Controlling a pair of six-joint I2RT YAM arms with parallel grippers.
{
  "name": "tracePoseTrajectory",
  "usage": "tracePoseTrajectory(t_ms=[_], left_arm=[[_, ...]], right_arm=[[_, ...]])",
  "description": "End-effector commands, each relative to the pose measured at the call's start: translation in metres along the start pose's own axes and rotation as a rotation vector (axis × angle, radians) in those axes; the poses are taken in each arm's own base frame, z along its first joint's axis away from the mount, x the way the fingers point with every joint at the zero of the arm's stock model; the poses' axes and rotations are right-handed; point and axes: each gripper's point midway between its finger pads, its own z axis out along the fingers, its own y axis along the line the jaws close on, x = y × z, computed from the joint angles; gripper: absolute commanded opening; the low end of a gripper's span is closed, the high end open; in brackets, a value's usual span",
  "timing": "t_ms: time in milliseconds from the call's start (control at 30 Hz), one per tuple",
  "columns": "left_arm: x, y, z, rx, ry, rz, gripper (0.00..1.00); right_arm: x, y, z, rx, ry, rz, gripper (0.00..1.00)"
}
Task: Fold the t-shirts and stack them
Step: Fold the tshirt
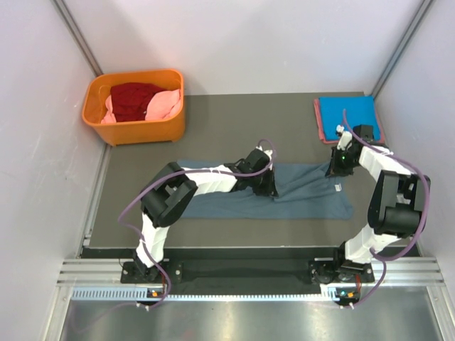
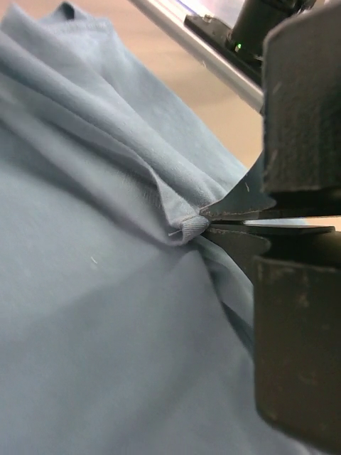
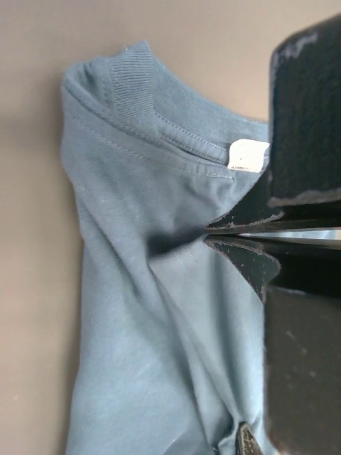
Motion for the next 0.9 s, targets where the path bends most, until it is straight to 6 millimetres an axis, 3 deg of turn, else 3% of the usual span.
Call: tracePoseTrajectory(t_ms=[0, 300, 400, 467, 567, 800, 867], left_arm=[[-0.02, -0.013, -0.022, 0.005, -0.109, 0.007, 0.0], [-0.02, -0.012, -0.021, 0.016, -0.126, 0.005, 0.01], [-0.016, -0.011, -0.02, 0.0, -0.115, 0.002, 0.16], [-0.02, -0.014, -0.024, -0.008, -0.136, 0.012, 0.2], [-0.02, -0.007, -0.035, -0.078, -0.128, 0.014, 0.24], [-0.048, 0.003, -0.073, -0.262, -0.181, 0.099, 0.32], [-0.056, 0.001, -0.084, -0.251, -0.204, 0.121, 0.33]], right_arm=[[-0.018, 0.003, -0.006, 0.017, -0.101, -0.037, 0.0], [-0.015, 0.006, 0.002, 0.031, -0.076, -0.046, 0.04], [-0.021, 0.006, -0.005, 0.054, -0.086, -0.026, 0.18], [-0.03, 0.008, -0.019, 0.087, -0.107, 0.075, 0.24], [-0.03, -0.005, -0.038, 0.23, -0.12, 0.308, 0.3], [0.0, -0.021, -0.065, 0.402, -0.169, 0.562, 0.33], [0.012, -0.022, -0.062, 0.408, -0.161, 0.608, 0.35]])
